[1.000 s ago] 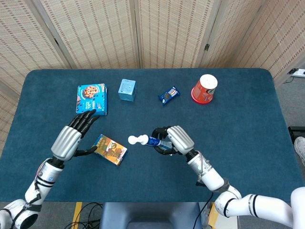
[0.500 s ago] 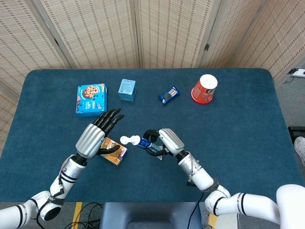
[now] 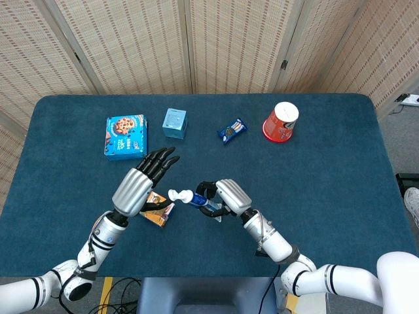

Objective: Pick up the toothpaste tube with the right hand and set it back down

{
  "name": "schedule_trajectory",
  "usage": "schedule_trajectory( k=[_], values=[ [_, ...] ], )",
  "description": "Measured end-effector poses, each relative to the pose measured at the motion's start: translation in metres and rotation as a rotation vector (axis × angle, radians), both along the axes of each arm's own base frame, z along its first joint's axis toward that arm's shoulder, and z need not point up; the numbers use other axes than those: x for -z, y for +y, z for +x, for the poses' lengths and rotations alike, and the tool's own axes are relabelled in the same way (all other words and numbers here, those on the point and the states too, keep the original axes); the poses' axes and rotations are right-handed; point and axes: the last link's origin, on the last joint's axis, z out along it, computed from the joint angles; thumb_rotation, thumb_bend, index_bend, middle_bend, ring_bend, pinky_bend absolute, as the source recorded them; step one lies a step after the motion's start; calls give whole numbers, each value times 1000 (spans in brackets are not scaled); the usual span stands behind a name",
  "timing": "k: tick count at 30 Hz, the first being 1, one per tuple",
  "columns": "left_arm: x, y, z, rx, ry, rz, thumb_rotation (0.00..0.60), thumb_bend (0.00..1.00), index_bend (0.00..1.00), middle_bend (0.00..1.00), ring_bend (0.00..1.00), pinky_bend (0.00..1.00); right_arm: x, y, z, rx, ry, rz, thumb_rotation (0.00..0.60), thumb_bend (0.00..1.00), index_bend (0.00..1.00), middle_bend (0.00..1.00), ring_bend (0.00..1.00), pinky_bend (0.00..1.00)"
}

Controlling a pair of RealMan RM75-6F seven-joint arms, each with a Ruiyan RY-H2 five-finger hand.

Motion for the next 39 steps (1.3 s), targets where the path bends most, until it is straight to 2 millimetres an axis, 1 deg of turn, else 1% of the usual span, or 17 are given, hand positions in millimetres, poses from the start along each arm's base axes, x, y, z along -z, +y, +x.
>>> schedule_trajectory(
  k=[13,18,22,23,24,25,26,28,30,31,35,39],
  values=[
    [-3,-4,9,3,-19,-15,600,204,0,30,47,145,6,5,4,-13,22,15,600,581,736,688,542,485],
    [-5,-2,6,-30,-32,-40,600,199,0,30,48,146,5,4,1,4,4,14,600,581,736,688,542,485],
    [-11,1,1,-85,-62,-77,597,148,0,30,50,147,2,1,-5,19,-1,3,600,582,736,688,542,485],
    [-12,2,0,-97,-77,-91,571,130,0,30,50,147,2,0,-5,19,-2,0,600,581,736,688,542,485],
    [-13,2,0,-109,-95,-108,522,117,2,30,50,147,2,0,-5,19,-3,1,600,581,736,688,542,485],
    [-15,3,-1,-123,-123,-133,437,99,14,31,50,147,2,0,-5,18,-5,1,600,581,736,688,543,485],
    [-17,3,-1,-132,-147,-152,337,82,35,35,50,147,2,0,-4,16,-8,1,600,582,737,688,543,485],
    [-19,3,-1,-147,-209,-200,185,51,83,42,50,147,2,0,0,10,-13,3,600,582,738,689,545,485],
    [-22,3,-1,-157,-262,-243,97,32,99,44,50,147,2,1,5,-1,-19,3,600,583,738,689,546,485],
    [-23,3,-1,-161,-293,-270,63,25,99,44,50,146,2,1,7,-5,-21,2,600,584,739,690,547,485],
    [-23,1,1,-165,-335,-325,9,8,96,44,49,145,3,1,18,-13,-33,8,600,591,742,692,551,488],
    [-19,0,6,-159,-314,-334,0,0,95,44,49,144,6,2,27,-13,-37,13,600,607,748,697,561,495]
  ],
)
